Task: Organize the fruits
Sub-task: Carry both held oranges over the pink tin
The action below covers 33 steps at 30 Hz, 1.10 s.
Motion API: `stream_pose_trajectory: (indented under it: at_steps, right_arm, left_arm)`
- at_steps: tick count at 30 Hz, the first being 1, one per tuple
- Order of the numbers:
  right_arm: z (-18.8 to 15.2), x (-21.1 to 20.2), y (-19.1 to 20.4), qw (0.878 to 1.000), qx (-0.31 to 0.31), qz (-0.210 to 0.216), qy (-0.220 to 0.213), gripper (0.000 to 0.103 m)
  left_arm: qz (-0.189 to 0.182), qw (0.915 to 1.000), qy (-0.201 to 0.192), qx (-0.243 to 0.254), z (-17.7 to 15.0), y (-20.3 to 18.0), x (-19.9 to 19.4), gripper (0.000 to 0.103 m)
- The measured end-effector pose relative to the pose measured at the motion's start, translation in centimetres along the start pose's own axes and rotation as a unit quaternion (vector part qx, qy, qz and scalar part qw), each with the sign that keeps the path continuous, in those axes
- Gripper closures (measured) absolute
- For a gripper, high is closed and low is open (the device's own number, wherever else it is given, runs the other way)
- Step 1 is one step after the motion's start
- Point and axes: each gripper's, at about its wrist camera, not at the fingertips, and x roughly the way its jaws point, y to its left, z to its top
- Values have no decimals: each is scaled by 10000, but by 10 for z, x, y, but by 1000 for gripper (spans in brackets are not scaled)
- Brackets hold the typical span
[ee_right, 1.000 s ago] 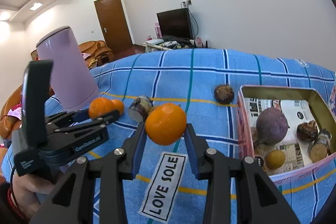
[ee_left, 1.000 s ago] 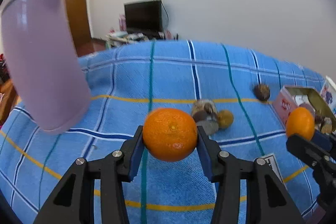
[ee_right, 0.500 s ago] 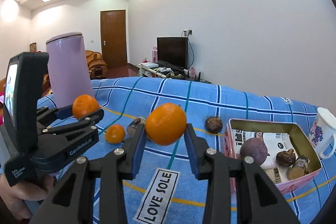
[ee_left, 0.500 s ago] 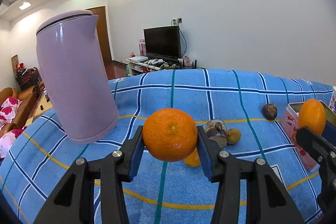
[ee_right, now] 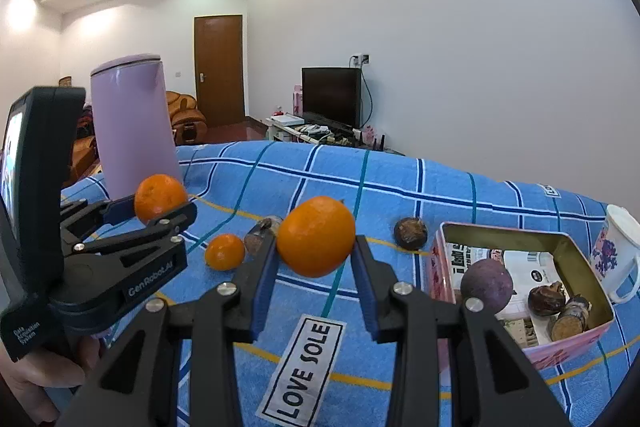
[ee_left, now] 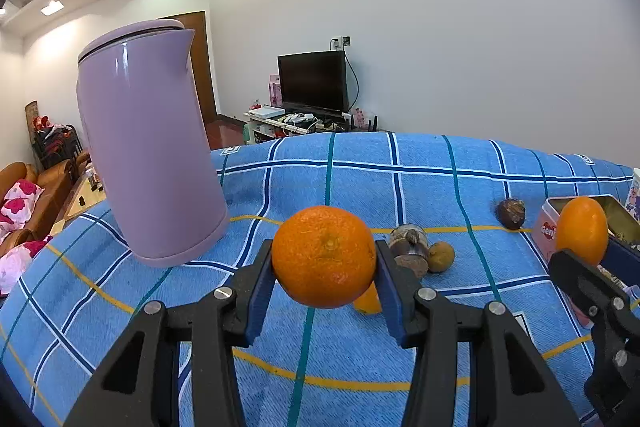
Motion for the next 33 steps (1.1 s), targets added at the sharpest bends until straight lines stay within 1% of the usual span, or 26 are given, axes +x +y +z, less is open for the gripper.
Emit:
stream_pose_trajectory:
  at_steps: [8,20,30,33]
  right_arm:
    - [-2,0,-3,9999,-21,67,94,63]
    - [-5,-7,-6,9999,-89,67,100,63]
    - [-8,-19,-27,10000,7,-64,51,63]
    - [-9,-20,-34,9999,8,-120,53,63]
  left_arm:
    - [-24,10000,20,7,-1,-1,-1,54]
    - [-59,9999,19,88,-3,-11,-8,54]
    - [-133,9995,47,269,-5,-30,-13,54]
    - [-186,9995,42,249,-4,-33,-15,54]
